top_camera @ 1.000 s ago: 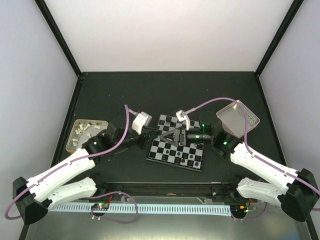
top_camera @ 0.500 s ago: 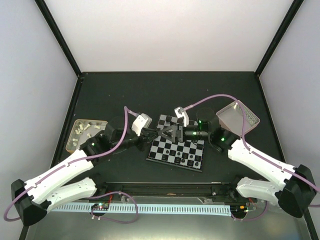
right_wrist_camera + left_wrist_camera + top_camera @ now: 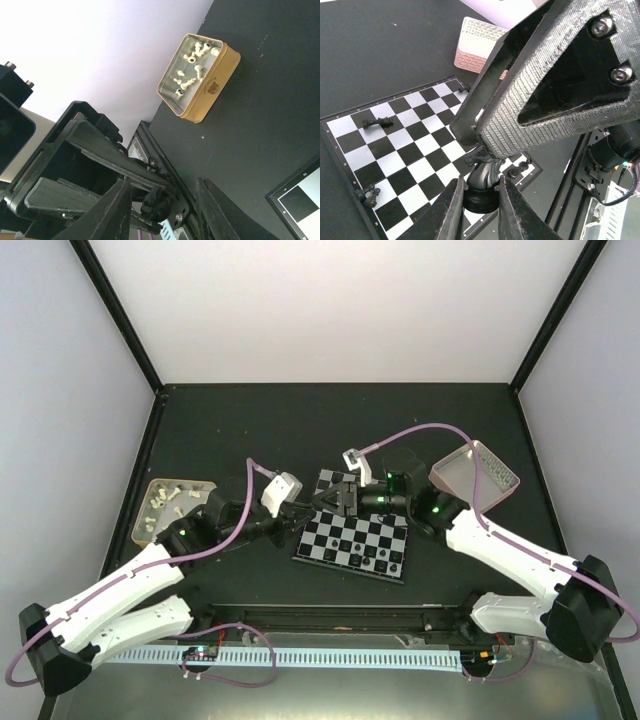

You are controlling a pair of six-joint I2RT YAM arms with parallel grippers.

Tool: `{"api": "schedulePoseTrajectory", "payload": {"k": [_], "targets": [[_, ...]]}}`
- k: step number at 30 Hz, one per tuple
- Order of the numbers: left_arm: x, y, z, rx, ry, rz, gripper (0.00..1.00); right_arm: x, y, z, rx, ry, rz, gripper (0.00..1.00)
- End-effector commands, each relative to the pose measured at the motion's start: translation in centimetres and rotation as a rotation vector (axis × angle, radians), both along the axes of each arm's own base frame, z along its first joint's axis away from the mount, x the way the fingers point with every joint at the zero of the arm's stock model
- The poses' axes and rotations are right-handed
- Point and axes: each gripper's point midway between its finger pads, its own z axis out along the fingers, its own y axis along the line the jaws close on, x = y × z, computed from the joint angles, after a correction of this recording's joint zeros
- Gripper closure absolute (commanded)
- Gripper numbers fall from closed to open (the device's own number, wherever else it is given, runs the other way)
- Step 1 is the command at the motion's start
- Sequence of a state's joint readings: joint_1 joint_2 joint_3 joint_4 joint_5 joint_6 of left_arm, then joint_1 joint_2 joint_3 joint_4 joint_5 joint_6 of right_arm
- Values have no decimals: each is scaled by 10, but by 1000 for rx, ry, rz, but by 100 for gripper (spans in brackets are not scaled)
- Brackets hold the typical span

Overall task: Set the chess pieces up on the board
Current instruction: Place the chess piece on the chessboard.

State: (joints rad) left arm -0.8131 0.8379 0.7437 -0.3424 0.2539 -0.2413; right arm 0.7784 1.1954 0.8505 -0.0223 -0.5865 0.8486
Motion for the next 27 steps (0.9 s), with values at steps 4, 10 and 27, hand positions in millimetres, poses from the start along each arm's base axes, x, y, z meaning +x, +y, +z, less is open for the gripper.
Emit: {"api": "schedulePoseTrajectory", "payload": {"k": [4, 10, 27], "targets": [[0, -4, 4, -5, -21, -21, 93, -9, 7, 0, 30, 21, 79, 73], [1, -5, 5, -11, -20, -20, 90, -9, 8, -4, 25, 25, 89, 92], [34, 47, 17, -28, -80, 346, 20, 39, -50, -45, -282, -175, -278, 99]]}}
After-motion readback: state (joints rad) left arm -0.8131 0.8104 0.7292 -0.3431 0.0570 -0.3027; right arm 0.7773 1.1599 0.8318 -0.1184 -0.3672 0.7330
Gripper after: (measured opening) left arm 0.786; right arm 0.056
